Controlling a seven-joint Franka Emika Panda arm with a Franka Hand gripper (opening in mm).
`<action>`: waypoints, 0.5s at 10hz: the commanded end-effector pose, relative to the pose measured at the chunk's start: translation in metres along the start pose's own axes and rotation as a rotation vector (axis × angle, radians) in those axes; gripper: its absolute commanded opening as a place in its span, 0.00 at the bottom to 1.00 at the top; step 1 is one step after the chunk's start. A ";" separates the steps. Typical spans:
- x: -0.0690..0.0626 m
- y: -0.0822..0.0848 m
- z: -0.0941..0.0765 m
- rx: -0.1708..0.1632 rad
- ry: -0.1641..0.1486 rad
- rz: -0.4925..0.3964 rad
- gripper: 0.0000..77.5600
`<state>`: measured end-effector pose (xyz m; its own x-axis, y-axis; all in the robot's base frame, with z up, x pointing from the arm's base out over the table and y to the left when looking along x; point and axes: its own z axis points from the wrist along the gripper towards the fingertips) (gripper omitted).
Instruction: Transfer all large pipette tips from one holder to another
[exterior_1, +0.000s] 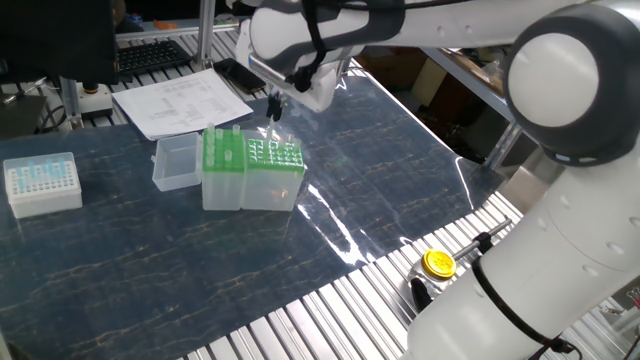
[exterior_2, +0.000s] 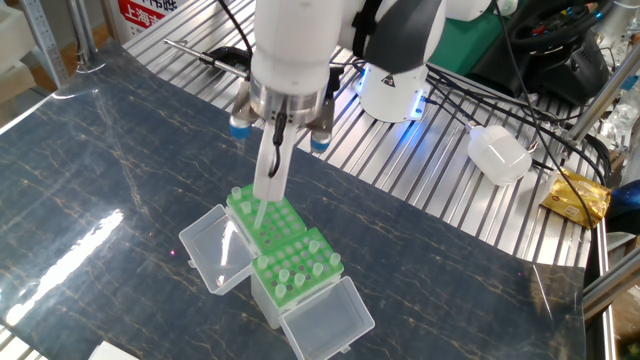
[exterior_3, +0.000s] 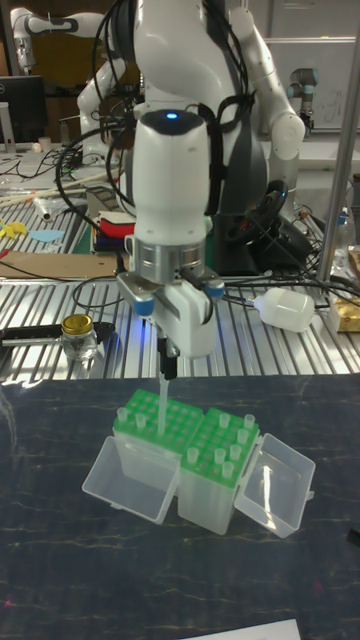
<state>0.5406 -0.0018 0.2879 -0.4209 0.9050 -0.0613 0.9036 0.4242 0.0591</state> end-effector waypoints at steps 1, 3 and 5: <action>-0.002 0.003 -0.030 0.003 0.005 -0.042 0.02; -0.003 0.000 -0.036 0.004 0.006 -0.068 0.02; -0.004 -0.003 -0.042 0.004 0.006 -0.082 0.02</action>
<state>0.5374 -0.0043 0.3256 -0.4878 0.8710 -0.0582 0.8701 0.4905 0.0482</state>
